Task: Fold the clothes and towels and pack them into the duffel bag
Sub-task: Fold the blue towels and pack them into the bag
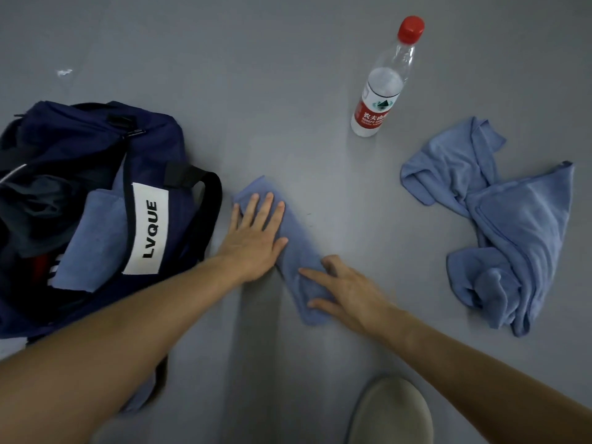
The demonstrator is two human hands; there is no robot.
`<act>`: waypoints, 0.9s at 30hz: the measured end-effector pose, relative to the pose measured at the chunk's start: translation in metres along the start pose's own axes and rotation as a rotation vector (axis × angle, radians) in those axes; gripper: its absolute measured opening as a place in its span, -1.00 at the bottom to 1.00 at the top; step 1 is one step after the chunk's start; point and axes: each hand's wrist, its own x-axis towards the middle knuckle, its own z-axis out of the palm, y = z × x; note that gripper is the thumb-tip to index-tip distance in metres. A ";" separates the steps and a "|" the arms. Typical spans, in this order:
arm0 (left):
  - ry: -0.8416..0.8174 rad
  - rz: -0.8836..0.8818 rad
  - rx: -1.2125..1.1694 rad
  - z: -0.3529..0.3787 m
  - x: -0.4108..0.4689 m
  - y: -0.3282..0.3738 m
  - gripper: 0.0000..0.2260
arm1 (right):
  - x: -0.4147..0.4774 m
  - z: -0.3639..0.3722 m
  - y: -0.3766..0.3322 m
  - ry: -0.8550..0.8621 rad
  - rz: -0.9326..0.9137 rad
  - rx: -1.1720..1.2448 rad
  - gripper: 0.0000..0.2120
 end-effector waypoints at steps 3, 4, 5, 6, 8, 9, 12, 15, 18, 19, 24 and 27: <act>0.014 0.163 0.090 -0.006 0.012 -0.011 -0.37 | 0.005 0.015 -0.031 -0.064 0.036 -0.014 -0.39; 0.040 0.188 0.096 -0.007 0.014 -0.013 -0.37 | 0.006 0.018 -0.039 -0.080 0.028 -0.026 -0.40; 0.087 0.203 0.089 -0.008 0.016 -0.013 -0.36 | 0.006 0.020 -0.043 -0.092 0.006 -0.054 -0.41; 0.144 0.216 0.072 -0.008 0.014 -0.011 -0.37 | 0.005 0.021 -0.043 -0.106 -0.017 -0.097 -0.39; 0.280 0.256 0.014 0.003 0.001 -0.001 -0.45 | -0.001 0.020 -0.036 -0.022 -0.109 -0.254 -0.29; 0.330 0.293 -0.016 0.016 -0.007 0.003 -0.49 | -0.003 0.020 -0.030 0.104 -0.178 -0.359 -0.29; 0.188 0.311 -0.070 0.044 -0.029 0.011 -0.47 | -0.009 0.027 -0.019 0.329 -0.328 -0.505 -0.48; 0.114 0.243 -0.014 0.049 -0.031 0.012 -0.45 | -0.007 0.036 -0.023 0.377 -0.398 -0.468 -0.65; 0.158 0.273 -0.053 0.038 -0.032 0.012 -0.42 | 0.000 0.035 -0.027 0.386 -0.374 -0.349 -0.75; 0.228 0.280 -0.152 0.033 -0.036 0.012 -0.46 | 0.002 0.031 -0.028 0.376 -0.351 -0.284 -0.78; 0.357 0.101 -0.748 0.006 -0.069 0.010 -0.61 | 0.008 0.015 -0.036 0.338 0.168 0.294 -0.69; 0.144 0.054 -0.897 0.002 -0.081 0.014 -0.59 | 0.021 0.004 -0.037 0.253 0.387 0.618 -0.70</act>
